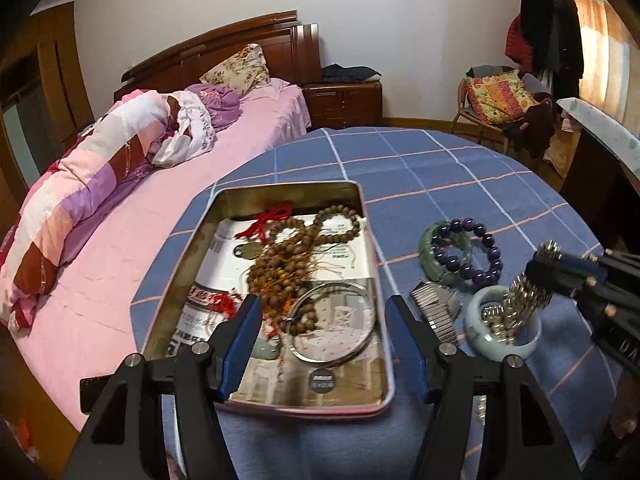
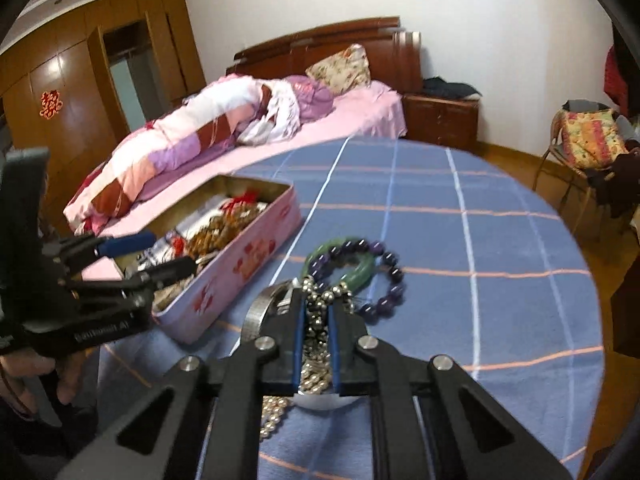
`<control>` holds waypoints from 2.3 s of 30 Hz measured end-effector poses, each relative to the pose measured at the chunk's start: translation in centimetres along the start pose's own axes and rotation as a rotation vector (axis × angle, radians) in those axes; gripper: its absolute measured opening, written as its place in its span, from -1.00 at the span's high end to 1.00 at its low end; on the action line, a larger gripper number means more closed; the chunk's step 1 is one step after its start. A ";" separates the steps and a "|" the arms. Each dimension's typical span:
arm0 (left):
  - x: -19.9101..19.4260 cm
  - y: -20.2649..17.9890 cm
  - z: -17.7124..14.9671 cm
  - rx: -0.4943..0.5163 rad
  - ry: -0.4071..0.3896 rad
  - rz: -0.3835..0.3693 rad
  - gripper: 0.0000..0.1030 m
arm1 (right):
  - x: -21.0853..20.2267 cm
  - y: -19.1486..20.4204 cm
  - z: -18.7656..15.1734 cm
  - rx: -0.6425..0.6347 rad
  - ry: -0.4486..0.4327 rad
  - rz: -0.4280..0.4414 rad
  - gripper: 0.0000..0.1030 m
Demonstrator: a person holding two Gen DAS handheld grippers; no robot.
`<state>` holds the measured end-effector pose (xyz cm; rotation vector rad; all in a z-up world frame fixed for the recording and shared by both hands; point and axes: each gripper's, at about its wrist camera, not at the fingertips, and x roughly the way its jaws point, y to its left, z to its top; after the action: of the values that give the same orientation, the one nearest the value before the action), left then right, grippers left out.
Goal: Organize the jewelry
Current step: 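Grasp the silver bead strand with the right gripper and lift it, then grasp the pale jade bangle with the left gripper while the right holds the silver strand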
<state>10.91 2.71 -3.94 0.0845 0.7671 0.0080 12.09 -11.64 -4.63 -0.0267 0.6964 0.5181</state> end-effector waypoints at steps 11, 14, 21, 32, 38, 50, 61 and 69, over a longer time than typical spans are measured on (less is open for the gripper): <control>-0.5 -2.1 0.4 0.018 -0.016 -0.051 -0.24 | -3.3 -2.2 1.2 0.005 -0.102 -0.098 0.75; -0.2 -2.8 0.2 0.022 -0.009 -0.065 -0.24 | -3.1 -3.0 0.7 0.016 -0.093 -0.111 0.75; 0.8 -5.1 -0.4 0.050 0.011 -0.096 -0.24 | -2.2 -3.5 -0.8 0.019 -0.056 -0.107 0.75; -0.4 -5.5 0.0 0.050 -0.052 -0.061 -0.13 | -2.3 -3.6 -1.2 0.024 -0.056 -0.099 0.75; 0.9 -7.2 -0.5 0.095 0.004 -0.115 -0.08 | -2.3 -3.6 -1.2 0.024 -0.055 -0.099 0.75; 3.2 -7.4 -0.5 0.057 0.100 -0.173 0.35 | -2.0 -3.6 -1.8 0.023 -0.041 -0.093 0.74; 1.1 -6.9 -0.2 0.075 0.038 -0.182 1.00 | -2.2 -3.6 -1.7 0.026 -0.047 -0.091 0.74; 0.7 -6.1 -0.2 0.064 0.022 -0.195 1.00 | -2.2 -3.6 -1.8 0.026 -0.048 -0.090 0.74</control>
<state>11.07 -3.36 -5.05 0.0702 0.7949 -0.2009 11.23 -16.10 -5.14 -0.0212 0.6521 0.4225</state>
